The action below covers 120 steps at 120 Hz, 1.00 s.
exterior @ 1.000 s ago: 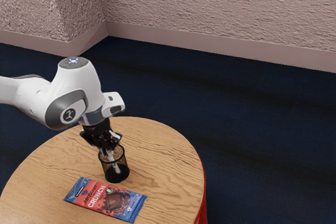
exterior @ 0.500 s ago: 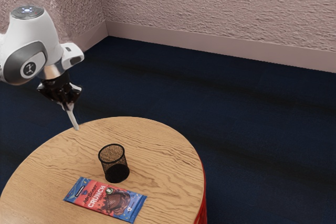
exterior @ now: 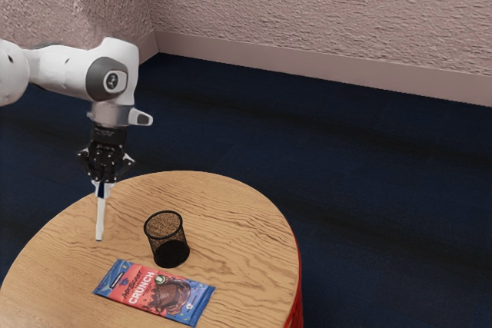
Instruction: Take the marker out of the pen holder and place it to the left of the pen holder.
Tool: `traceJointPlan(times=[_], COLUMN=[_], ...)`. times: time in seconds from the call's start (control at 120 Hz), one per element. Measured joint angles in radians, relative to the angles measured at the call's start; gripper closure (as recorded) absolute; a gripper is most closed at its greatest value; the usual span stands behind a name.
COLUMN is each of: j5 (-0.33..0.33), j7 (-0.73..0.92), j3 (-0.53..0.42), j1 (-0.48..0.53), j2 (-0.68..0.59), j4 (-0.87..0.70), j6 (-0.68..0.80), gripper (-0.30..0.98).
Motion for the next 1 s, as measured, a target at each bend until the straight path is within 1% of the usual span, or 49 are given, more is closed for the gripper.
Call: traceJointPlan(times=[0.217, 0.358, 0.417, 0.492, 0.567, 0.65, 0.7, 0.758, 0.808, 1.0], j5=[-0.001, -0.025, -0.029, -0.027, -0.007, 0.02, 0.03, 0.04, 0.047, 0.058], j7=[0.059, 0.095, 0.108, 0.122, 0.134, 0.142, 0.141, 0.139, 0.137, 0.131], j3=[0.001, 0.004, 0.005, 0.006, 0.008, 0.053, 0.098, 0.136, 0.141, 0.125], j1=[0.021, 0.029, 0.03, 0.031, 0.022, -0.006, -0.063, -0.158, -0.205, -0.219], j2=[0.099, 0.11, 0.102, 0.038, -0.107, -0.292, -0.369, -0.404, -0.431, -0.479], j4=[0.067, 0.074, 0.074, 0.072, 0.067, 0.055, 0.101, 0.189, 0.218, 0.203], j6=[-0.066, -0.08, -0.083, -0.081, -0.066, 0.017, 0.03, 0.018, -0.005, -0.06], gripper=[0.78, 0.46, 0.35, 0.25, 0.17, 0.12, 0.09, 0.07, 0.06, 0.02])
